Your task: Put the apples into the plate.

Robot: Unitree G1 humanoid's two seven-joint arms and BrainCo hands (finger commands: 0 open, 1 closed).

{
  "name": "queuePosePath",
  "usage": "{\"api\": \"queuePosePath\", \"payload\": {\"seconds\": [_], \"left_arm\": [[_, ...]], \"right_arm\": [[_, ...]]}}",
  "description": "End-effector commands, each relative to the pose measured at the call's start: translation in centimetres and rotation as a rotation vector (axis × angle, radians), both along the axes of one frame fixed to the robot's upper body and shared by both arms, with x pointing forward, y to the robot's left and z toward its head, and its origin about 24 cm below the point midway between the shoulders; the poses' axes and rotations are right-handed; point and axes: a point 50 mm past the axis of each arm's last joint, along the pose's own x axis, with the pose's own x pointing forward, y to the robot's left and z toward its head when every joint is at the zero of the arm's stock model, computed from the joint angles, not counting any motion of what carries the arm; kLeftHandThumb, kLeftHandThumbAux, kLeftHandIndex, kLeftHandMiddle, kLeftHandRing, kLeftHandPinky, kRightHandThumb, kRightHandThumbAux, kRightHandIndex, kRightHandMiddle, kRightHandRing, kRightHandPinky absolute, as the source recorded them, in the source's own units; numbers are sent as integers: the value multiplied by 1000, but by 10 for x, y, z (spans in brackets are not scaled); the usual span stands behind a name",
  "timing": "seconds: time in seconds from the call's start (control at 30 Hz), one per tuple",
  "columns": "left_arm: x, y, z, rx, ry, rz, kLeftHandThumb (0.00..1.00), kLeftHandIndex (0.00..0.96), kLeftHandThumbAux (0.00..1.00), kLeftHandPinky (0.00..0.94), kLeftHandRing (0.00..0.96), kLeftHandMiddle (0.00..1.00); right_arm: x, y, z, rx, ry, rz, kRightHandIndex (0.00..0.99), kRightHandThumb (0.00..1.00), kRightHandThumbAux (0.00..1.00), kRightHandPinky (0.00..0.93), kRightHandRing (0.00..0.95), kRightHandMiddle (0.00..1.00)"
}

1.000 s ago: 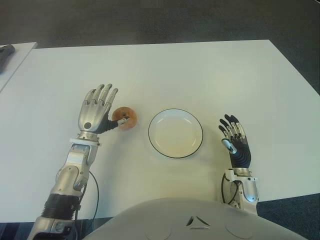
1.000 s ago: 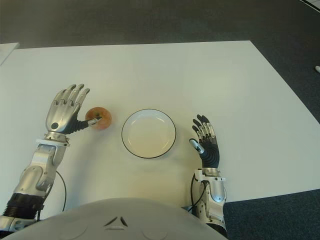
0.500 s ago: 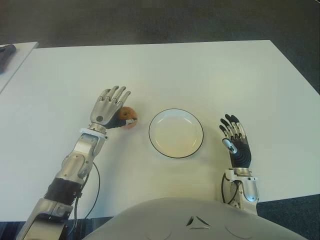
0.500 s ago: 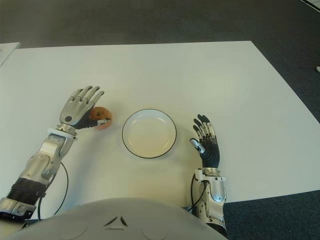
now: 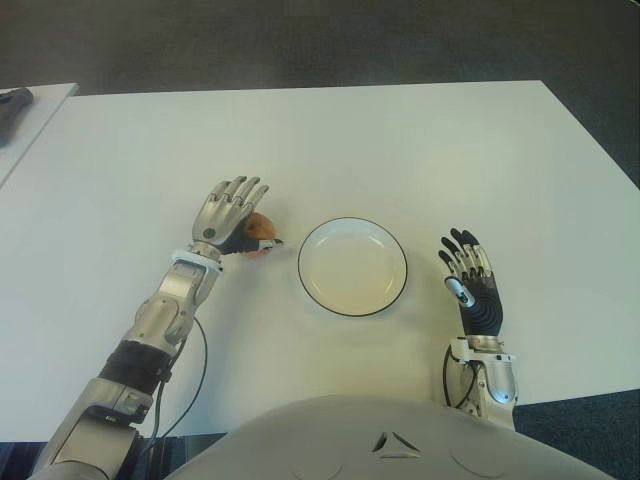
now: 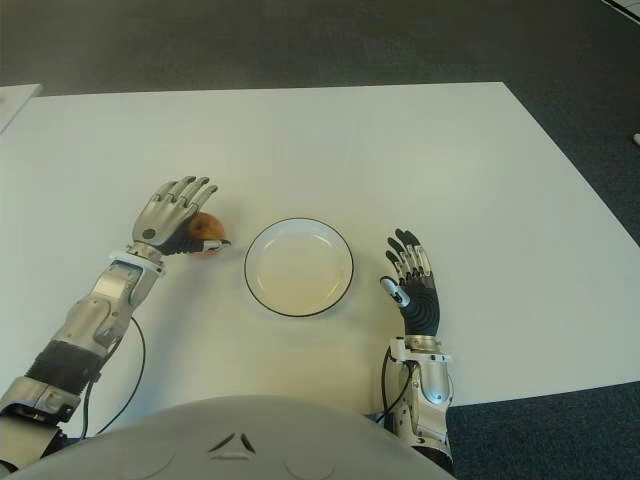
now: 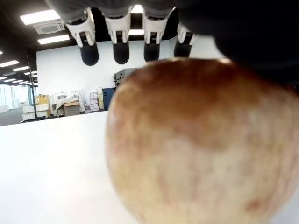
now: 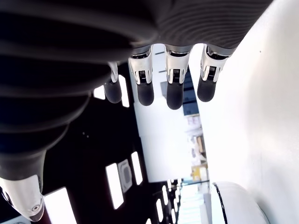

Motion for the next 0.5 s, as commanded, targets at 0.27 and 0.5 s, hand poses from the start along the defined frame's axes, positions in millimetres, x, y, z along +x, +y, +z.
{"api": "queuePosePath", "payload": {"seconds": [0.27,0.5], "left_arm": [[1,-5,-21,-21,60,3,196,11,310,55,0,5],[0,-9,-30,-25,80,10,193,8,301,58,0,5]], "right_arm": [[-8,-1,-11,29,78,-19,98,268,618,133,112,124],[-8,-2,-10,33,78,-19,95,266,619,142,118,126]]}}
